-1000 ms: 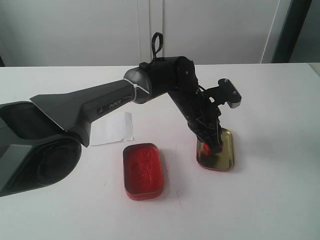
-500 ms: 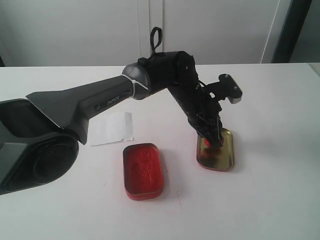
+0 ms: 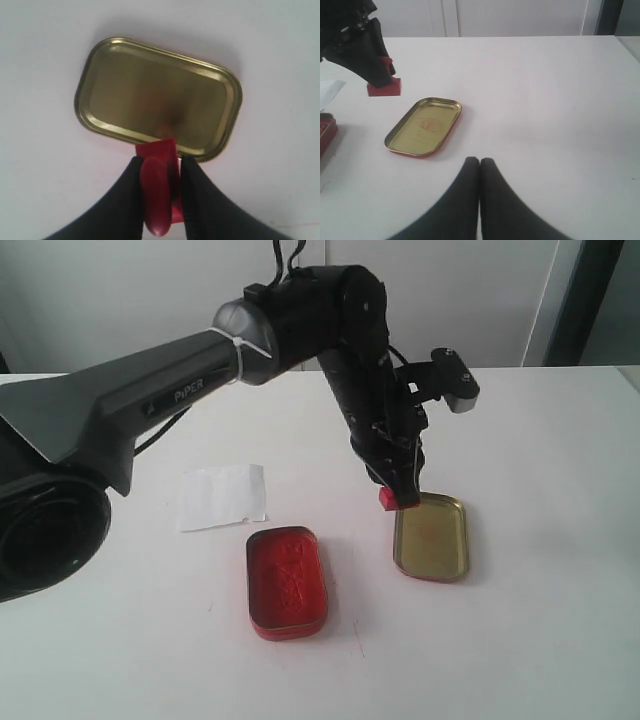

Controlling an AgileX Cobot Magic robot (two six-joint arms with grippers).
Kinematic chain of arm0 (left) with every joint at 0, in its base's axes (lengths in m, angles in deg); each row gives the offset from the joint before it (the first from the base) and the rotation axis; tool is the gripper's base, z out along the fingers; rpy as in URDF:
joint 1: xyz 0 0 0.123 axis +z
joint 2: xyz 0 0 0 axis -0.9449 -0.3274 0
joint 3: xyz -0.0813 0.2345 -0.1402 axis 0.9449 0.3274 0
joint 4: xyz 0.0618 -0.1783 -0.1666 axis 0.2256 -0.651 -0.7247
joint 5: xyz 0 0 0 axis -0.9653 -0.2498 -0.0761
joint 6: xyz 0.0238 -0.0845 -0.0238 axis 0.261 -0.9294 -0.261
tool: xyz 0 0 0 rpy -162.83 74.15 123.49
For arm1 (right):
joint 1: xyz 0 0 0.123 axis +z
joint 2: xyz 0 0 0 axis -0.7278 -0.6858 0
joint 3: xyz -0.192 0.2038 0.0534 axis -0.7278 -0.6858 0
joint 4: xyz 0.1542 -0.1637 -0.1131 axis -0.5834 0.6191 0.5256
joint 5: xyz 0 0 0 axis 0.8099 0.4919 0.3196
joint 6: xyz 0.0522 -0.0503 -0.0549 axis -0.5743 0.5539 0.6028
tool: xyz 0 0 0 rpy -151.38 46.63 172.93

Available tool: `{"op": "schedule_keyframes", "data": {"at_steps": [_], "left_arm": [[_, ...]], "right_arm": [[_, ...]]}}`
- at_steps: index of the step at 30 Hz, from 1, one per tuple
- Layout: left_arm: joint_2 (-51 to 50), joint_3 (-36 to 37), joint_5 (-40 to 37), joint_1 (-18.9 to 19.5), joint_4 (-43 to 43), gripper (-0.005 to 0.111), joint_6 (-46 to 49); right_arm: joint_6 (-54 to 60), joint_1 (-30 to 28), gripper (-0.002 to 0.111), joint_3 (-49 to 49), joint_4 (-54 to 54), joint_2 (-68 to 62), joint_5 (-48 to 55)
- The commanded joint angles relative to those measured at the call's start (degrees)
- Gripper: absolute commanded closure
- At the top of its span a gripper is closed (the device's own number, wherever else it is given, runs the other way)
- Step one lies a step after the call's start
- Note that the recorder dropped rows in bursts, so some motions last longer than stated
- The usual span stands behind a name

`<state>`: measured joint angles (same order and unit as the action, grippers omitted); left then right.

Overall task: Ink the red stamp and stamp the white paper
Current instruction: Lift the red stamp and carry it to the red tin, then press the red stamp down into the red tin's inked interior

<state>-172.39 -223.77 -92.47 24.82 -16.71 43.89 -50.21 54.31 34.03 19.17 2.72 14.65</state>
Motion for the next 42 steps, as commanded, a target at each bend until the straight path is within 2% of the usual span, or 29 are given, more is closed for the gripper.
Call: {"op": "schedule_keyframes", "data": {"at_steps": [1,5,12,17,21,28,34,42], "left_arm": [[3.07,-0.35,-5.68,-0.25,0.45,0.107,-0.54],[4.88,-0.25,-8.92,-0.25,1.26,0.107,-1.35],[7.03,-0.25,-8.94,-0.25,1.05,0.107,-2.32],[9.67,3.75,-8.94,-0.25,1.05,0.107,-2.26],[11.77,7.64,-8.92,1.19,0.12,0.107,-2.63],[17.68,18.02,-2.81,2.00,-0.70,0.107,-2.31],[24.47,31.95,5.16,2.28,1.01,0.107,-2.22],[34.57,50.64,17.08,6.61,-2.28,0.107,-2.33]], "right_arm": [[0.09,-0.32,0.108,-0.33,-0.04,0.28,-0.83],[0.09,-0.32,0.108,-0.33,-0.04,0.28,-0.83],[0.09,-0.32,0.108,-0.33,-0.04,0.28,-0.83],[0.09,-0.32,0.108,-0.33,-0.04,0.28,-0.83],[0.09,-0.32,0.108,-0.33,-0.04,0.28,-0.83],[0.09,-0.32,0.108,-0.33,-0.04,0.28,-0.83],[0.09,-0.32,0.108,-0.33,-0.04,0.28,-0.83],[0.09,-0.32,0.108,-0.33,-0.04,0.28,-0.83]]}}
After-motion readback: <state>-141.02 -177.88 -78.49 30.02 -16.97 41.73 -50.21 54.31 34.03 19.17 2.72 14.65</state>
